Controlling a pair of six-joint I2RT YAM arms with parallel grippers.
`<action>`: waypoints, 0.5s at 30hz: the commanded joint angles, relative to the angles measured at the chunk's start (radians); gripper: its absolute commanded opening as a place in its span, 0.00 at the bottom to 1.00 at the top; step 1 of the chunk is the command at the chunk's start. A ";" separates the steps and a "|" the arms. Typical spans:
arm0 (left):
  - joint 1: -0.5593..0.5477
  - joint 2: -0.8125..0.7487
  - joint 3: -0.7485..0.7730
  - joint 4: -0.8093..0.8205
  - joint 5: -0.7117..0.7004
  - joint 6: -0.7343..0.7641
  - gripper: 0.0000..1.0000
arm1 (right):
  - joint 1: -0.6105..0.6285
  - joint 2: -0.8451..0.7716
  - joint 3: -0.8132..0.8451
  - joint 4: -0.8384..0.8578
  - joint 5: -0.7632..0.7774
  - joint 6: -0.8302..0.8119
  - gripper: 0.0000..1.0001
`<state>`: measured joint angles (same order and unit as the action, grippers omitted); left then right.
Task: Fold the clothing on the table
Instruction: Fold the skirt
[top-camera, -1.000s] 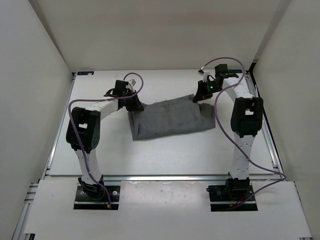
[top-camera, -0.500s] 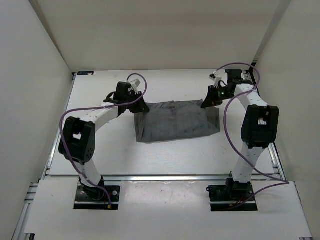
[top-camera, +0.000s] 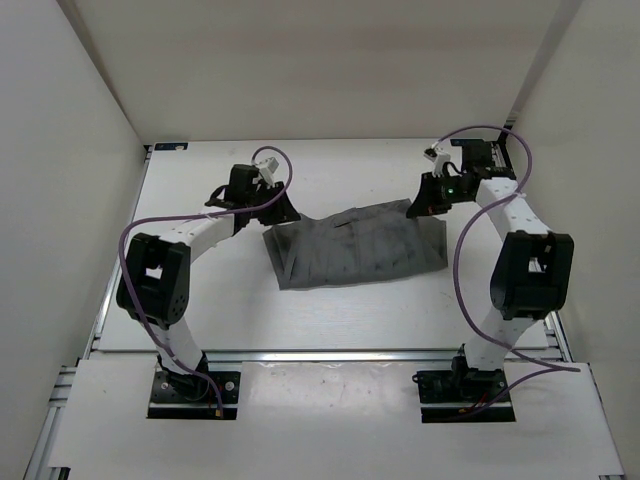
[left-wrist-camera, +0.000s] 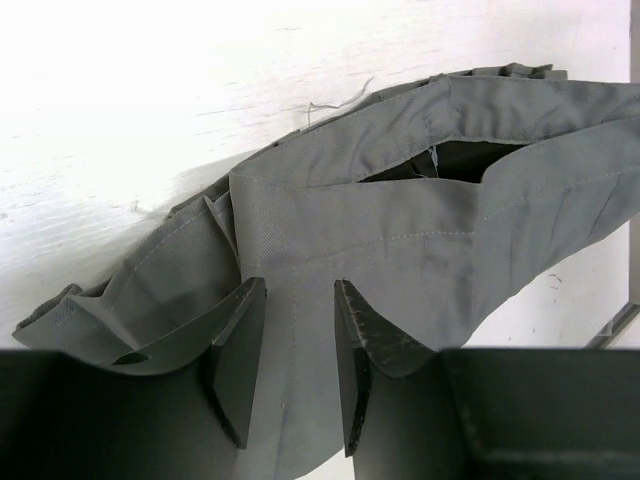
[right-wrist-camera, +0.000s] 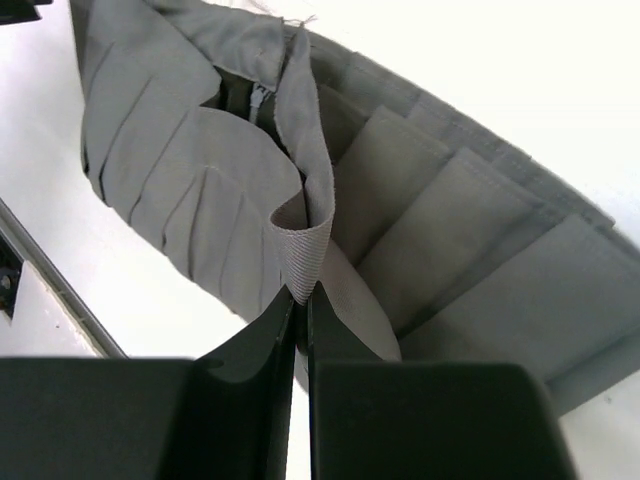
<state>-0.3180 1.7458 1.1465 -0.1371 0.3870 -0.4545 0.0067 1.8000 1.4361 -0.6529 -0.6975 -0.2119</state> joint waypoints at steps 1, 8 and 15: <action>-0.013 -0.040 0.010 0.019 0.044 0.010 0.42 | -0.005 -0.095 -0.051 0.025 0.024 0.020 0.01; -0.016 -0.020 -0.007 -0.030 0.030 0.019 0.37 | 0.052 -0.110 -0.262 0.074 0.401 0.060 0.56; -0.061 -0.083 0.097 0.010 0.016 0.048 0.44 | 0.004 -0.185 -0.195 0.170 0.376 0.121 0.52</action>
<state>-0.3492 1.7458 1.1706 -0.1791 0.3855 -0.4187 0.0299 1.6783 1.1645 -0.5720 -0.2642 -0.1158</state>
